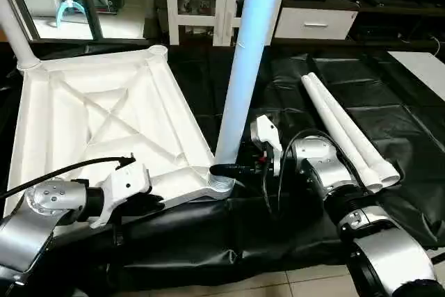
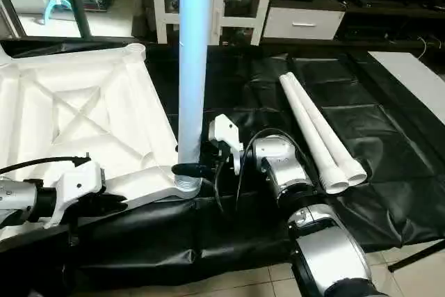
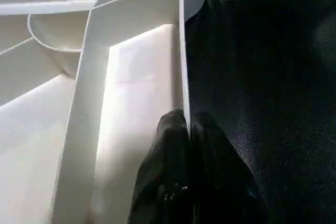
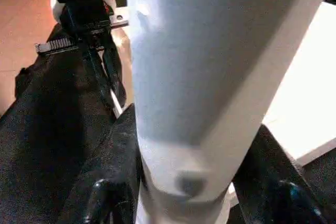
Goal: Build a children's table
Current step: Insert table leg to table base
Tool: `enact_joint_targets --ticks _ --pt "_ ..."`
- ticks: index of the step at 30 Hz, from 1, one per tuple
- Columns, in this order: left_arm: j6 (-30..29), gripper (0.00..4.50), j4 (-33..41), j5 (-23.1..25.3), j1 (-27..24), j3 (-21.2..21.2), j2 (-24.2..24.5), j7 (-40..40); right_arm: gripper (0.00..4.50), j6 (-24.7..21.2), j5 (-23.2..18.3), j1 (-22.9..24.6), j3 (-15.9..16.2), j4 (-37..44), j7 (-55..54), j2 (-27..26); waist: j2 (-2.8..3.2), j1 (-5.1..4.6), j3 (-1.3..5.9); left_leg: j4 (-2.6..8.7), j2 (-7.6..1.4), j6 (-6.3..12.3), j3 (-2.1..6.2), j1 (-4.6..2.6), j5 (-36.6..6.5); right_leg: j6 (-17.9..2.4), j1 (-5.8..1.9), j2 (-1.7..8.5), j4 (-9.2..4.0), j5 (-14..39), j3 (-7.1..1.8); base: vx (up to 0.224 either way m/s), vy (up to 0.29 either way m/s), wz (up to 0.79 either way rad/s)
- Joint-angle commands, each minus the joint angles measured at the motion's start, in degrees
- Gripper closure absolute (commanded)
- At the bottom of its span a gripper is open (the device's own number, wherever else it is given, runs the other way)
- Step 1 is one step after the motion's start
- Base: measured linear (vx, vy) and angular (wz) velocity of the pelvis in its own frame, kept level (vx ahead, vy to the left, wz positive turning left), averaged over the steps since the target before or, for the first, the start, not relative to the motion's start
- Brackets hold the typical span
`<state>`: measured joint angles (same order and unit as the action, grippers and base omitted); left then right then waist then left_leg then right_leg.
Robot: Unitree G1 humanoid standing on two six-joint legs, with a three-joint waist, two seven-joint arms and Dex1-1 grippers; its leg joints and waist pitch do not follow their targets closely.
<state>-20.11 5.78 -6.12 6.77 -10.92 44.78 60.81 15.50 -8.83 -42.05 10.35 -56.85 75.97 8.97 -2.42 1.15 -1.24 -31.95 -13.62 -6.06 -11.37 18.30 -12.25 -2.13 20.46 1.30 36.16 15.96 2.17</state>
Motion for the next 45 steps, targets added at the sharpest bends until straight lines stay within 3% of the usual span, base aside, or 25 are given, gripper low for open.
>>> enact_joint_targets --ticks 1,4,5,7,8,9,10,11,12,13,15,17,20,27,30,31,32,33,34,36,37,38,40,43,45 --pt "-0.9 4.50 0.1 0.3 0.7 -2.8 -2.0 -0.9 2.62 -4.2 8.9 7.0 4.4 -10.4 -7.2 1.1 1.10 -0.17 -0.34 3.48 -0.79 0.30 0.41 0.04 -11.9 -10.4 -0.24 5.16 -5.05 3.1 -3.25 0.000 0.000 0.00" --pt "-6.6 4.50 -2.4 0.9 5.7 -2.3 -8.8 -8.1 2.62 -6.6 6.0 7.1 0.1 -12.2 -20.7 -2.1 1.12 0.10 -0.56 3.68 -0.79 -1.06 0.48 -0.58 -15.3 -9.4 0.20 5.43 -5.89 11.4 -3.58 0.000 0.000 0.00" --pt "-7.0 4.50 -2.6 1.0 6.0 -2.2 -9.3 -8.7 2.62 -6.5 6.0 7.1 -0.1 -12.4 -21.7 -2.3 1.21 0.16 -0.59 3.77 -0.79 -1.82 0.51 -0.97 -15.8 -9.2 0.46 5.47 -6.11 13.6 -3.60 0.000 0.000 0.00" --pt "-10.7 4.50 -4.2 2.0 8.7 -2.1 -13.2 -13.3 2.62 -5.9 6.2 6.9 -0.8 -13.1 -29.4 -3.5 1.07 0.08 -0.68 3.96 -0.76 -2.00 0.69 -0.65 -16.1 -8.5 0.23 5.46 -6.14 15.2 -3.60 0.000 0.000 0.00" --pt "-14.3 4.50 -5.8 2.6 11.0 -1.4 -17.1 -17.9 2.62 -5.9 5.9 6.5 -2.1 -13.6 -36.6 -4.6 1.38 0.27 -0.47 3.86 -0.66 -2.57 0.59 -0.96 -14.9 -8.3 0.35 5.44 -6.10 14.0 -3.65 0.000 0.000 0.00" --pt "-19.4 4.50 -9.1 3.6 14.9 0.2 -23.7 -26.0 2.62 -6.5 4.9 5.7 -4.4 -14.5 -47.8 -6.6 1.43 0.45 -0.12 3.67 -0.59 -2.73 0.40 -1.05 -12.6 -8.9 0.18 5.32 -5.69 9.1 -3.73 0.000 0.000 0.00" --pt "-20.2 4.50 -10.0 3.7 15.9 0.7 -25.4 -27.9 2.62 -6.7 4.7 5.4 -4.9 -14.7 -50.7 -7.1 1.32 0.81 -0.01 3.55 -0.49 -2.93 0.21 -1.32 -11.4 -9.4 0.26 4.99 -5.42 5.1 -3.52 0.000 0.000 0.00" --pt "-21.7 4.50 -12.6 3.8 18.7 2.0 -30.0 -32.8 2.62 -7.5 3.8 4.8 -6.3 -15.2 -57.3 -8.5 1.27 0.71 -0.03 3.53 -0.35 -3.01 0.13 -1.02 -10.8 -9.4 0.07 4.87 -5.19 3.4 -3.57 0.000 0.000 0.00" --pt "-22.0 4.50 -13.4 3.8 19.5 2.4 -31.4 -34.2 2.62 -7.9 3.4 4.6 -6.9 -15.4 -59.1 -9.0 1.10 0.89 0.41 3.33 -0.13 -2.72 0.16 -0.82 -8.9 -9.4 -0.46 4.79 -4.79 0.2 -3.55 0.000 0.000 0.00" --pt "-22.5 4.50 -14.0 3.7 20.4 2.8 -32.8 -35.5 2.62 -8.5 3.6 4.3 -7.0 -15.4 -60.8 -9.4 1.21 1.03 0.74 2.95 0.31 -1.16 0.52 0.56 -2.2 -8.4 -1.50 4.42 -3.80 -12.7 -3.36 0.000 0.000 0.00" --pt "-23.4 4.50 -15.4 4.5 22.3 3.2 -35.5 -37.8 2.62 -8.6 4.7 3.7 -7.2 -15.4 -64.0 -10.6 1.02 0.87 0.70 2.76 0.41 -0.48 0.55 0.71 -1.1 -8.0 -1.63 4.35 -3.60 -17.1 -3.24 0.027 0.003 0.01" --pt "-23.8 4.50 -16.4 5.1 24.0 2.9 -37.2 -39.1 2.62 -8.6 5.4 3.3 -6.9 -15.5 -66.2 -11.6 0.97 0.85 0.86 2.57 0.49 0.37 0.44 0.33 -2.1 -7.7 -1.56 4.28 -3.63 -19.3 -3.24 0.000 0.000 0.00" --pt "-25.2 4.50 -17.1 5.4 25.3 3.3 -38.8 -39.9 2.62 -8.9 5.3 2.8 -7.3 -16.2 -67.4 -12.5 0.91 0.77 0.71 2.59 0.47 0.80 0.68 0.87 -2.2 -7.0 -2.00 4.39 -3.55 -20.2 -3.12 0.000 0.000 0.00" --pt "-26.0 4.50 -16.2 5.1 24.0 2.3 -36.4 -38.8 2.62 -8.5 3.7 2.3 -9.5 -16.4 -65.1 -12.9 1.15 0.29 0.36 2.93 0.20 0.08 0.98 0.95 -4.6 -6.9 -1.90 4.56 -4.01 -14.8 -2.95 0.000 0.000 0.00" --pt "-19.4 4.50 -11.9 3.9 20.5 -2.3 -30.7 -27.7 2.62 -9.3 0.7 0.9 -11.8 -15.2 -53.2 -12.5 1.08 0.17 0.23 3.08 0.09 0.71 1.21 1.32 -5.8 -7.3 -2.03 4.86 -4.08 -12.1 -2.97 0.000 0.000 0.00" --pt "-17.9 4.50 -10.0 3.3 19.1 -3.6 -28.6 -24.0 2.62 -10.1 0.0 0.5 -12.0 -14.8 -49.2 -12.1 1.32 -0.43 0.51 2.90 0.11 1.50 1.46 1.71 -3.5 -7.7 -2.46 4.84 -3.75 -16.1 -3.10 0.000 0.000 0.00" --pt "-17.6 4.50 -9.6 3.1 18.8 -3.8 -28.2 -23.3 2.62 -10.2 -0.1 0.4 -12.0 -14.7 -48.4 -12.0 1.32 -0.43 0.51 2.90 0.11 1.50 1.46 1.71 -3.5 -7.7 -2.46 4.84 -3.75 -16.1 -3.10 0.000 0.000 0.00" --pt "-16.7 4.50 -7.3 2.5 17.0 -5.1 -25.1 -19.1 2.62 -11.4 -0.3 0.0 -11.6 -14.2 -43.0 -10.9 1.43 -0.97 0.60 2.63 0.22 2.28 1.49 1.91 -0.6 -9.0 -2.71 4.57 -3.21 -22.7 -2.87 0.000 0.000 0.00" --pt "-15.9 4.50 -6.2 2.1 16.1 -5.7 -23.2 -17.0 2.62 -12.3 -0.1 -0.1 -11.2 -14.0 -39.7 -10.1 1.51 -1.16 0.63 2.48 0.30 3.05 1.52 2.01 0.7 -9.5 -2.85 4.52 -2.98 -26.0 -2.84 0.000 0.000 0.00" --pt "-11.4 4.50 -2.5 1.1 12.0 -7.3 -15.1 -7.5 2.62 -14.4 0.4 0.0 -9.0 -12.6 -26.0 -6.2 1.50 -1.41 0.54 2.48 0.29 4.07 1.64 2.05 0.3 -9.7 -2.93 4.55 -3.06 -26.9 -2.79 0.000 0.000 0.00" --pt "-10.0 4.50 -1.7 0.7 10.7 -7.4 -12.8 -4.9 2.62 -15.3 0.6 0.1 -8.4 -12.2 -22.0 -4.8 1.80 -1.53 0.56 2.35 0.13 4.91 1.73 2.01 0.8 -9.9 -2.89 4.44 -2.81 -29.2 -2.77 0.000 0.000 0.00" --pt "-8.8 4.50 -0.9 0.1 8.7 -7.0 -8.7 -1.2 2.62 -17.1 1.2 0.3 -6.9 -11.5 -14.2 -1.9 1.72 -1.50 0.58 2.27 0.11 5.20 1.61 1.66 0.8 -10.0 -2.78 4.20 -2.89 -29.7 -2.70 0.000 0.000 0.00" --pt "-7.1 4.50 -1.1 -0.1 7.4 -6.3 -5.5 0.9 2.62 -17.4 3.5 0.6 -4.3 -11.4 -5.9 1.6 1.85 -1.48 0.69 2.15 -0.05 5.89 1.52 1.54 2.2 -10.7 -2.77 4.15 -2.43 -31.5 -2.68 0.000 0.000 0.00" --pt "-5.7 4.50 -1.3 -0.8 6.4 -5.4 -2.9 3.6 2.63 -15.6 7.4 1.4 -0.2 -11.4 2.6 5.9 2.12 -0.36 0.79 1.87 -0.44 6.14 1.15 0.72 4.1 -11.3 -2.31 3.85 -2.01 -33.5 -2.39 0.000 0.000 0.00" --pt "-4.8 4.50 -1.2 -1.2 6.1 -5.0 -2.1 4.8 2.63 -13.1 10.1 2.1 2.8 -11.1 7.0 8.6 1.88 0.26 0.67 1.93 -0.53 5.15 1.12 1.01 4.3 -11.2 -2.38 3.98 -1.96 -32.6 -2.29 0.000 0.000 0.00"
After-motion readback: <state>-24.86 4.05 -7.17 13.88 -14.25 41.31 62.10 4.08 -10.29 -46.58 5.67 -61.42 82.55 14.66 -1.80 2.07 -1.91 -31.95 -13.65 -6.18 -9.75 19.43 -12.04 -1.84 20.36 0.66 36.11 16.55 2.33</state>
